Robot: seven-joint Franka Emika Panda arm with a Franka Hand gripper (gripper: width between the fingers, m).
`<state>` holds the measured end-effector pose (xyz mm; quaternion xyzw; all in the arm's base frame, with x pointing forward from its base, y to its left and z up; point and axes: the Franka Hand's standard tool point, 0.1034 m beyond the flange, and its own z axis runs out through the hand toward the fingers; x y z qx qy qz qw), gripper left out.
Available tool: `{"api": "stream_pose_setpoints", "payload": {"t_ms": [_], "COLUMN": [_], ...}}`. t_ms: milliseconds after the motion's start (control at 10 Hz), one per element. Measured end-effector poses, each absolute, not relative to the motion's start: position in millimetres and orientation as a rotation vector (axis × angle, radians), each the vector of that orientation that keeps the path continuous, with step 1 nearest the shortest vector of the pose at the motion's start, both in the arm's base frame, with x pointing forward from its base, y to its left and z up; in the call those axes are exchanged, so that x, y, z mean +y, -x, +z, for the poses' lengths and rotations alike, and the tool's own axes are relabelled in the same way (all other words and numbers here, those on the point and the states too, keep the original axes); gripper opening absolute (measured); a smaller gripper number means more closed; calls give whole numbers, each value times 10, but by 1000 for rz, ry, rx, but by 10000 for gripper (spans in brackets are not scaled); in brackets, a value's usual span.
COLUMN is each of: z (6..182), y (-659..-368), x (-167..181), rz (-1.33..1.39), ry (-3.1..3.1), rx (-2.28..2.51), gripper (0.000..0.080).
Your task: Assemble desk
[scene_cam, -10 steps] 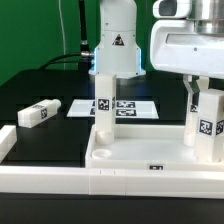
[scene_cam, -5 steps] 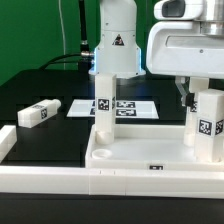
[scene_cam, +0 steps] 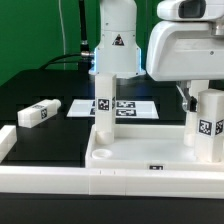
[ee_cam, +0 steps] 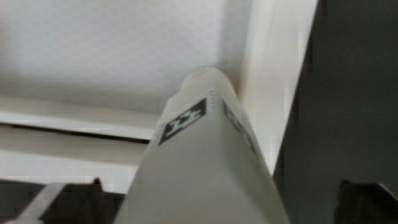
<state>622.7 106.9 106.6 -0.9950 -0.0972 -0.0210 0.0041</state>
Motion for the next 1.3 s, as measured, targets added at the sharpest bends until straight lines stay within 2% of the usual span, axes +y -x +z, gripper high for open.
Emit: {"api": "stream_pose_setpoints", "payload": {"t_ms": [400, 500, 600, 700, 800, 900, 1000, 1300], "z": [1062, 1058, 1055, 1054, 1053, 1053, 1053, 1074], "y": [-6224, -6223, -6222, -6221, -6221, -6221, -6222, -6245], "x": [1031, 1027, 1026, 1027, 1026, 1025, 1025, 1004], "rz": [-64, -63, -62, -62, -62, -62, -62, -52], "ry": [3069, 3068, 3069, 3071, 3076, 3076, 3078, 3117], "rx": [-661, -663, -662, -645, -619, -618, -611, -99], "gripper": [649, 532, 532, 370, 370, 289, 289, 289]}}
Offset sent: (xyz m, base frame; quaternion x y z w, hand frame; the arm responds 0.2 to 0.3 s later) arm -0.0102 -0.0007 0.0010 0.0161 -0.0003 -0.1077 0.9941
